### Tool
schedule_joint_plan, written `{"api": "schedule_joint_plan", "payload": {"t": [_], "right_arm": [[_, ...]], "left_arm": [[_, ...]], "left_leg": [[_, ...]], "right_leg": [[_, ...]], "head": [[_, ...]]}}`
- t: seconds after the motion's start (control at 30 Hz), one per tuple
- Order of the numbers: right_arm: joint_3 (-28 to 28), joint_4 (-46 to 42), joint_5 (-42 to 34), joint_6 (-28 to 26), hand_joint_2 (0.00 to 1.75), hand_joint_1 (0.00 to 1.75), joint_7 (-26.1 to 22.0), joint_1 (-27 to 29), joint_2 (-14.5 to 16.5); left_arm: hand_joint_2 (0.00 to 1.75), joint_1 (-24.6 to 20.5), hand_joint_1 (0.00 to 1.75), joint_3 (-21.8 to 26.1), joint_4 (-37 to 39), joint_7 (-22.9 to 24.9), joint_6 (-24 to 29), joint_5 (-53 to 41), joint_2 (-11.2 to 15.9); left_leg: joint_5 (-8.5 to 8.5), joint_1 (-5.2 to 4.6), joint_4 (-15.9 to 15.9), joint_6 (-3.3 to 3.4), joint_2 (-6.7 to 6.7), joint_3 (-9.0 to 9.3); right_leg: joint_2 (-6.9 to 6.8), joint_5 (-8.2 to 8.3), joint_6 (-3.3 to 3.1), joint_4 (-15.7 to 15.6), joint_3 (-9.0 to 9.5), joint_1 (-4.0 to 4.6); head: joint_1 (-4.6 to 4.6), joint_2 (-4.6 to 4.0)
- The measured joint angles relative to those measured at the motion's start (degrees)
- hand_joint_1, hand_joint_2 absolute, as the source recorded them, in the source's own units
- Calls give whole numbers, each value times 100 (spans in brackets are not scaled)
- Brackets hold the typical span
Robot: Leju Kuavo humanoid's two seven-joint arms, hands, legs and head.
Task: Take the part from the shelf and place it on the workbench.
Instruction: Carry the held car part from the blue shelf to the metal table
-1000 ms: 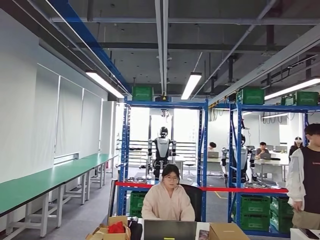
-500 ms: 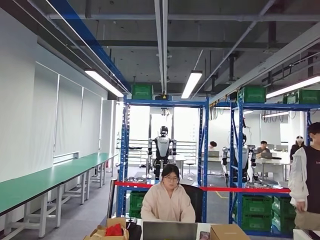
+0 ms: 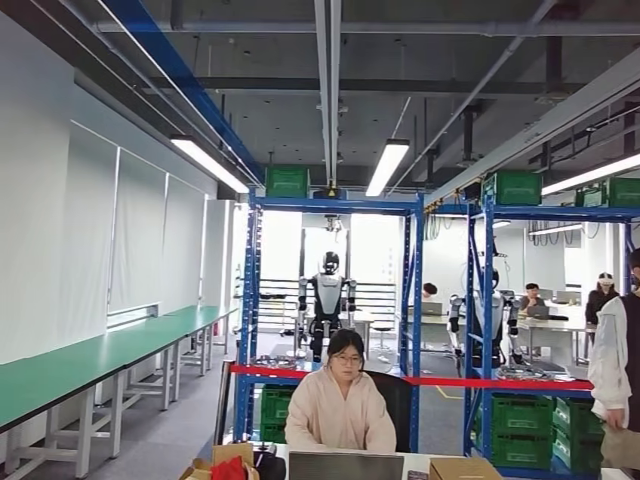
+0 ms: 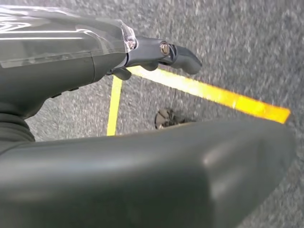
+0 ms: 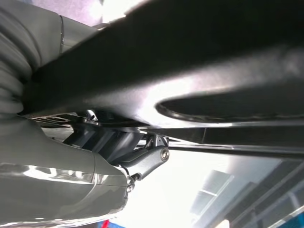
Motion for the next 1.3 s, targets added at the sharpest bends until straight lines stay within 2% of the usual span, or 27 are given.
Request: {"api": "schedule_joint_plan", "payload": {"t": [0.07, 0.1, 0.2, 0.23, 0.27, 0.3, 0.33, 0.4, 0.43, 0.5, 0.57, 0.6, 0.63, 0.7, 0.73, 0.77, 0.8, 0.83, 0.9, 0.93, 1.0, 1.07, 1.13, 1.2, 1.23, 1.27, 1.3], "right_arm": [[-14, -5, -1, 2, 175, 175, -1, -7, 0], [-24, -8, -3, 3, 175, 175, -2, -13, 0], [-45, -1, -5, 3, 175, 175, -3, 0, 0], [-51, 3, -4, 3, 175, 175, -3, 10, 0], [-57, 6, -3, 3, 175, 175, -3, 15, 0], [-64, 7, 0, 1, 175, 175, -3, 16, 0], [-71, 5, 6, -3, 175, 175, -4, 16, 0], [-79, 5, 20, -15, 175, 175, -10, 27, 1], [-83, 3, 26, -20, 175, 175, -13, 33, 1], [-96, -7, 37, -25, 175, 175, -21, 40, 3], [-109, -23, 59, -33, 175, 175, -33, 28, 9], [-111, -29, 83, -48, 175, 175, -37, 8, 14], [-112, -31, 120, -73, 175, 175, -39, -14, 22], [-114, -26, 284, -183, 175, 175, -24, -58, 41], [-115, -21, 389, -252, 175, 175, -10, -77, 51], [-114, -14, 530, -346, 175, 175, 9, -105, 57], [-113, -6, 663, -436, 175, 175, 35, -149, 60], [-109, 5, 811, -541, 175, 175, 70, -211, 61], [-102, 37, 1095, -753, 175, 175, 168, -387, 61], [-97, 58, 1203, -837, 175, 175, 219, -483, 61], [-81, 125, 1346, -952, 175, 175, 324, -678, 58], [-57, 273, 1469, -1037, 175, 175, 485, -930, 38], [-40, 499, 1581, -1108, 175, 175, 642, -1272, -2], [-16, 799, 1690, -1168, 175, 175, 766, -1627, -39], [3, 997, 1753, -1200, 175, 175, 853, -1808, -51], [25, 1206, 1809, -1232, 175, 175, 951, -2001, -58], [49, 1422, 1848, -1256, 175, 175, 1046, -2212, -61]], "left_arm": [[175, 3, 0, 1, -1, -4, 3, 0, 4], [175, -2, 0, 2, -2, -6, 5, 0, 6], [175, -8, 0, 1, -2, -8, 7, -1, 9], [175, -1, 0, 1, -2, -7, 7, -2, 9], [175, 5, 0, 2, -2, -6, 9, -2, 9], [175, 9, 0, 2, -2, -5, 11, -2, 9], [175, 11, 0, 2, -2, -4, 14, -2, 7], [175, 5, 0, 1, -1, -1, 21, -2, -9], [175, 3, 0, 1, 0, 5, 24, -4, -16], [175, 3, 0, 1, 1, 13, 30, -13, -24], [175, -7, 0, 1, 2, 13, 31, -20, -33], [175, -22, 0, 1, 2, 8, 33, -20, -36], [175, -36, 0, 0, 2, 4, 37, -20, -38], [175, -41, 0, 0, 2, -1, 51, -27, -38], [175, -31, 0, 0, 1, 2, 61, -34, -37], [175, -22, 0, 0, 1, 5, 70, -42, -36], [175, -15, 0, 0, 1, 9, 77, -52, -34], [175, -12, 0, 0, 1, 13, 81, -65, -33], [175, -22, 0, -2, 3, 21, 79, -97, -39], [175, -27, 0, -4, 4, 30, 76, -108, -44], [175, -26, 0, -11, 4, 40, 64, -134, -48], [175, -20, 0, -24, 4, 28, 35, -188, -44], [175, -38, 0, -49, 4, 11, 4, -244, -37], [175, -52, 0, -89, 4, 2, -26, -296, -35], [175, -56, 0, -112, 4, -3, -42, -325, -35], [175, -58, 0, -134, 4, -9, -62, -357, -35], [175, -62, 0, -156, 4, -19, -79, -386, -35]], "left_leg": [[-34, 23, -36, 57, -8, 64], [-55, 34, -53, 81, -11, 106], [-158, 23, -68, 120, -14, 216], [-202, 14, -68, 121, -15, 270], [-250, 2, -69, 120, -18, 336], [-301, -13, -72, 117, -22, 416], [-353, -25, -82, 115, -25, 495], [-420, -32, -126, 93, -29, 606], [-433, -18, -158, 70, -30, 630], [-411, 2, -195, 4, -23, 666], [-431, -3, -97, -35, -8, 683], [-502, -4, 76, -50, -5, 606], [-622, 1, 364, -69, -3, 442], [-886, 17, 1047, -117, -3, -23], [-924, 25, 1250, -139, -2, -207], [-833, 34, 1257, -159, -2, -296], [-612, 45, 1053, -179, 0, -284], [-317, 61, 696, -202, 4, -196], [29, 61, 103, -205, 11, -42], [81, 53, -37, -173, 13, -21], [65, 29, -81, -72, 14, -36], [84, 35, -85, -7, 12, -23], [83, 45, -95, 39, 14, -10], [74, 41, -94, 58, 15, -7], [69, 38, -93, 64, 15, -4], [65, 34, -93, 68, 11, 2], [61, 27, -92, 70, 4, 13]], "right_leg": [[-6, -51, 46, 190, -71, -5], [-9, -133, 74, 445, -206, -10], [-12, -481, 123, 1543, -936, -18], [-12, -474, 117, 1717, -1118, -16], [-11, -345, 98, 1680, -1200, -10], [-10, -94, 60, 1417, -1177, 2], [-9, 208, -2, 1041, -1102, 26], [-6, 587, -152, 478, -983, 83], [-7, 648, -211, 350, -967, 111], [-8, 654, -280, 214, -904, 132], [-21, 671, -299, 61, -760, 104], [-27, 672, -302, 5, -696, 80], [-32, 662, -305, -26, -653, 67], [-28, 621, -310, -33, -622, 54], [-23, 596, -304, -31, -601, 49], [-17, 567, -290, -28, -569, 39], [-13, 532, -268, -21, -527, 24], [-11, 491, -238, -7, -482, 8], [-5, 418, -168, 43, -436, -7], [-3, 391, -134, 68, -444, -4], [0, 363, -87, 92, -472, 2], [-5, 285, -42, 175, -493, -11], [-11, 26, 13, 628, -695, -25], [-12, -293, 46, 1411, -1090, -31], [-12, -354, 50, 1701, -1258, -32], [-12, -302, 43, 1793, -1338, -32], [-11, -132, 24, 1641, -1309, -30]], "head": [[0, -1], [-1, -1], [-2, -1], [-2, -1], [-2, -1], [-3, -1], [-2, -1], [-3, 3], [-3, 6], [-5, 12], [-4, 9], [-4, 9], [-4, 7], [-3, 5], [-3, 4], [-3, 3], [-3, 3], [-3, 2], [-3, 1], [-1, 1], [1, 1], [1, 1], [1, 0], [0, -1], [0, -1], [-1, -1], [-1, -1]]}}
